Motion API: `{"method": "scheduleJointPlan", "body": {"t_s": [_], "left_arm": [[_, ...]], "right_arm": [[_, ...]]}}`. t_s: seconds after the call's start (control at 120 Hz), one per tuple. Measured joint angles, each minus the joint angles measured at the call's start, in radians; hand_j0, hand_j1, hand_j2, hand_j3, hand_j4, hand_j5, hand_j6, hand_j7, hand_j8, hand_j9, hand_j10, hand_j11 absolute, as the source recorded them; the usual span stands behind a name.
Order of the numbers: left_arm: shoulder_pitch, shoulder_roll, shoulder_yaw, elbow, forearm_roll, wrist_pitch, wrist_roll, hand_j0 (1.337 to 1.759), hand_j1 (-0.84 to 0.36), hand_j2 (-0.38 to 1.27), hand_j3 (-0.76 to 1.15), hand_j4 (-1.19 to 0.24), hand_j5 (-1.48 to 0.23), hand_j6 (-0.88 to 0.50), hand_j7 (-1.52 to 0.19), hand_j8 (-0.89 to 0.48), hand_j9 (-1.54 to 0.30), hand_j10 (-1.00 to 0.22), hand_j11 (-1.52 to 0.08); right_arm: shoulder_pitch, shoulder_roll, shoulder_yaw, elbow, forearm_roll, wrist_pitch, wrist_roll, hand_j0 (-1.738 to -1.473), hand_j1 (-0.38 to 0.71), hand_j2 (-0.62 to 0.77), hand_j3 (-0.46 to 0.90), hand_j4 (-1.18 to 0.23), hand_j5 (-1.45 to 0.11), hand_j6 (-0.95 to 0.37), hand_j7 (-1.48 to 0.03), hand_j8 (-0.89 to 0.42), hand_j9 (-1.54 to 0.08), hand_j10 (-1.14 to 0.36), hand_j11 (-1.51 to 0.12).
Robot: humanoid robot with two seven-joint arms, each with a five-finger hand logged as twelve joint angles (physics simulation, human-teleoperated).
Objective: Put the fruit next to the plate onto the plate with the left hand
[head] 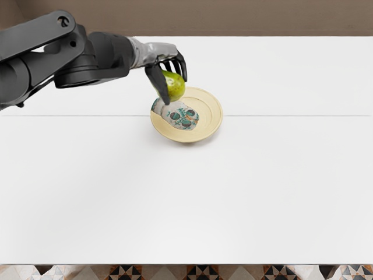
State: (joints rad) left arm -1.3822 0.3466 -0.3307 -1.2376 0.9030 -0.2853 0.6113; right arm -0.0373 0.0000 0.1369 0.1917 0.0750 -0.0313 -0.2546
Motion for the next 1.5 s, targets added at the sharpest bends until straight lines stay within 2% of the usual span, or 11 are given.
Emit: {"method": "scheduleJointPlan", "body": {"t_s": [0.283,0.55,0.717,0.758,0.9,1.05,1.2,1.292,1.367,1.5], "left_arm": [[-0.036,-0.097,0.061,0.177,0.003,-0.001,0.000,1.653,-0.29,0.39,0.00,-0.53,-1.05,-0.29,-1.01,-0.30,-1.00,-0.48,-0.98],[-0.048,-0.170,0.089,0.243,0.007,0.000,0.000,1.653,-0.28,0.39,0.00,-0.53,-1.06,-0.28,-1.04,-0.29,-1.02,-0.49,-1.01],[-0.056,-0.181,0.098,0.263,0.007,0.002,0.000,1.653,-0.30,0.41,0.00,-0.52,-1.07,-0.26,-1.04,-0.28,-1.02,-0.47,-1.01],[-0.056,-0.181,0.096,0.264,0.007,0.018,0.000,1.654,-0.28,0.37,0.00,-0.51,-0.99,-0.29,-0.96,-0.29,-0.94,-0.47,-0.93],[-0.051,-0.182,0.096,0.263,0.006,0.120,0.000,1.656,-0.02,0.19,0.00,-0.30,-0.55,-0.19,-0.54,-0.19,-0.53,-0.28,-0.52],[-0.057,-0.187,0.096,0.258,-0.024,0.149,0.000,1.657,0.17,0.09,0.00,-0.15,-0.27,-0.10,-0.27,-0.10,-0.26,-0.14,-0.26],[-0.053,-0.185,0.097,0.255,-0.061,0.154,0.000,1.658,0.26,0.05,0.00,-0.07,-0.13,-0.05,-0.13,-0.05,-0.12,-0.07,-0.12],[-0.046,-0.145,0.097,0.241,-0.104,0.157,0.000,1.658,0.29,0.03,0.00,-0.05,-0.08,-0.03,-0.08,-0.03,-0.08,-0.04,-0.08],[-0.043,-0.052,0.098,0.201,-0.215,0.159,0.000,1.658,0.31,0.02,0.00,-0.03,-0.06,-0.02,-0.06,-0.02,-0.06,-0.03,-0.05],[-0.017,0.050,0.098,0.102,-0.443,0.160,0.000,1.658,0.33,0.01,0.00,-0.02,-0.03,-0.01,-0.03,-0.01,-0.03,-0.02,-0.03]], "right_arm": [[-0.001,0.000,-0.002,-0.001,-0.001,0.000,0.000,-1.658,-0.31,-0.01,0.00,-0.03,-0.04,-0.03,-0.04,-0.03,-0.04,-0.03,-0.04],[-0.002,0.000,-0.002,0.000,-0.001,0.000,0.001,-1.658,-0.31,-0.01,0.00,-0.03,-0.04,-0.03,-0.04,-0.03,-0.04,-0.03,-0.04],[-0.004,0.000,-0.002,0.000,-0.001,0.000,0.001,-1.658,-0.31,-0.01,0.00,-0.03,-0.04,-0.03,-0.04,-0.03,-0.04,-0.03,-0.04],[-0.004,0.000,-0.002,0.000,0.000,0.000,0.001,-1.658,-0.31,-0.01,0.00,-0.03,-0.04,-0.03,-0.04,-0.03,-0.04,-0.03,-0.04],[-0.004,0.000,-0.002,0.000,-0.001,0.000,0.001,-1.658,-0.31,-0.01,0.00,-0.03,-0.04,-0.03,-0.04,-0.03,-0.04,-0.03,-0.04],[-0.004,0.000,-0.002,0.000,-0.001,0.000,0.001,-1.658,-0.31,-0.01,0.00,-0.03,-0.04,-0.03,-0.04,-0.03,-0.04,-0.03,-0.04],[-0.005,0.000,-0.002,0.000,-0.001,0.000,0.001,-1.658,-0.31,-0.01,0.00,-0.03,-0.04,-0.03,-0.04,-0.03,-0.04,-0.03,-0.04],[-0.005,0.000,-0.002,0.000,-0.001,-0.001,0.001,-1.658,-0.31,-0.01,0.00,-0.03,-0.04,-0.03,-0.04,-0.03,-0.04,-0.03,-0.04],[-0.005,0.000,-0.002,0.000,-0.001,-0.001,0.001,-1.658,-0.31,-0.01,0.00,-0.03,-0.04,-0.03,-0.04,-0.03,-0.04,-0.03,-0.04],[-0.005,0.000,-0.002,0.000,-0.001,-0.001,0.001,-1.658,-0.31,-0.01,0.00,-0.03,-0.04,-0.03,-0.04,-0.03,-0.04,-0.03,-0.04]]}}
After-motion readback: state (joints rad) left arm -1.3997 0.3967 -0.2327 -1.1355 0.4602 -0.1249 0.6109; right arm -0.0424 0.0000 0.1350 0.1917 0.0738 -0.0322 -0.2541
